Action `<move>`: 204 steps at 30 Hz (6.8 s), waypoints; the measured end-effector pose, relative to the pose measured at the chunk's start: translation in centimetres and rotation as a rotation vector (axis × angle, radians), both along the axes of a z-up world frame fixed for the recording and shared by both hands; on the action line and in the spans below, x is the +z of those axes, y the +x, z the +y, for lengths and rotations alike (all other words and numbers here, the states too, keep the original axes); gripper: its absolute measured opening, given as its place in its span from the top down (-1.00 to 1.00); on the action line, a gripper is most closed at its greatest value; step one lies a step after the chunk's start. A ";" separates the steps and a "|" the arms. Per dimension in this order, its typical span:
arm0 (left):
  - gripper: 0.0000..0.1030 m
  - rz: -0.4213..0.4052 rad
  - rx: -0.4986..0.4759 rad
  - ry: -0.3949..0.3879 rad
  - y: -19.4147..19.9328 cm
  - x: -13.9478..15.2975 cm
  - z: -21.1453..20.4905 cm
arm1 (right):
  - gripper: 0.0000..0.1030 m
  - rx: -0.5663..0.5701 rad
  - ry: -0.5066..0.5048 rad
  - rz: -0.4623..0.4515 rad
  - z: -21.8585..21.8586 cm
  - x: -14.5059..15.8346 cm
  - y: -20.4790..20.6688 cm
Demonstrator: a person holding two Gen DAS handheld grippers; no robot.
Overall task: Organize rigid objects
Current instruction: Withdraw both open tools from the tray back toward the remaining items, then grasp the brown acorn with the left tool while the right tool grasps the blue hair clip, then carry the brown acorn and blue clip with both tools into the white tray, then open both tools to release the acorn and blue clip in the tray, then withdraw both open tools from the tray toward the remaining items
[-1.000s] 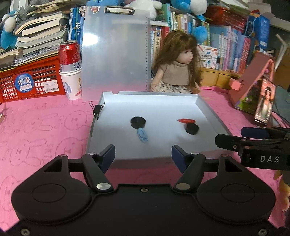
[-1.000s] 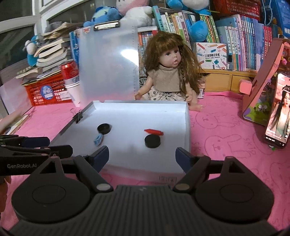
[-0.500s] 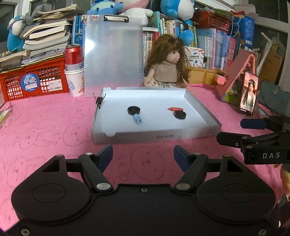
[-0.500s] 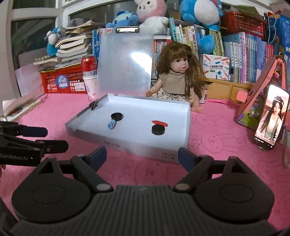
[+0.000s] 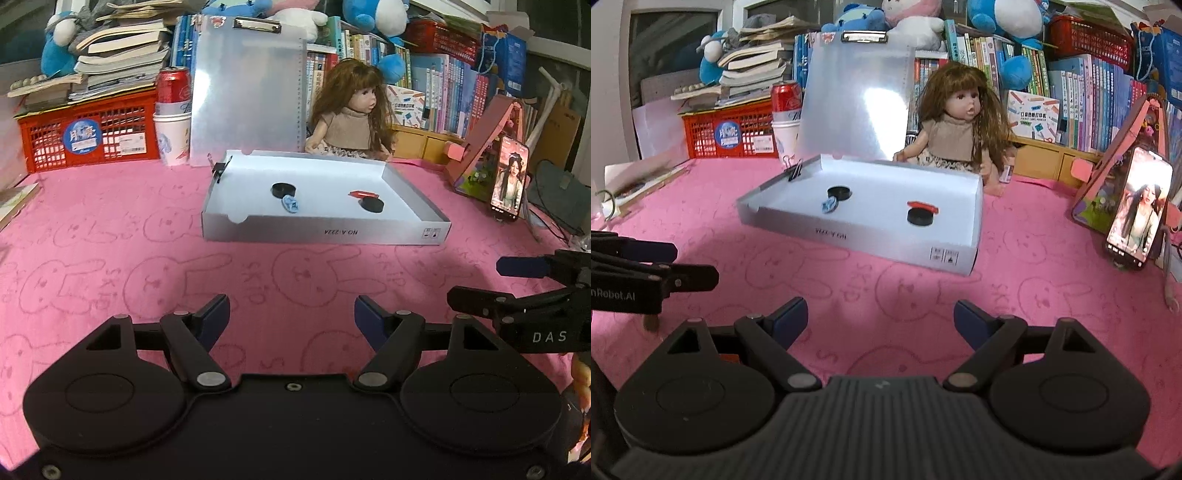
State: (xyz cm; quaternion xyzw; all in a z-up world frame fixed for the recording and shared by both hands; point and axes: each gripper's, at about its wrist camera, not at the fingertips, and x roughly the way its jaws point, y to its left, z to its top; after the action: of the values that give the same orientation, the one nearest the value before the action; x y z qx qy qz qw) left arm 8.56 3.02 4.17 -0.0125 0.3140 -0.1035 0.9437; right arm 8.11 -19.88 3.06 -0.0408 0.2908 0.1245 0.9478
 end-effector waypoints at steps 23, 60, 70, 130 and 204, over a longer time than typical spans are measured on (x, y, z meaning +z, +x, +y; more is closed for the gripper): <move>-0.40 -0.015 0.077 0.042 -4.3 -2.1 1.8 | -0.78 0.008 -0.011 0.003 -0.5 -1.5 -3.1; 0.31 -0.060 0.132 0.097 -6.3 -4.3 1.6 | -0.04 -0.118 0.033 -0.001 -2.6 -3.9 -5.4; 0.67 -0.071 0.119 0.114 -6.5 -4.2 0.8 | 0.19 -0.129 0.057 -0.010 -3.2 -3.7 -5.4; 0.67 0.079 0.046 -0.076 14.7 3.3 -2.2 | 0.19 -0.127 0.168 0.056 -2.0 3.3 12.9; -0.64 -0.060 0.071 -0.047 19.1 6.3 -1.8 | -0.95 -0.190 0.130 -0.036 -1.5 6.3 16.8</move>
State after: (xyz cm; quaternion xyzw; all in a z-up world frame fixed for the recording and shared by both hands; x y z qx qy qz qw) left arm 27.71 1.26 10.47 -0.0428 0.2824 -0.0776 0.9552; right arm 24.93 -21.36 9.37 0.0462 0.2675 0.0520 0.9610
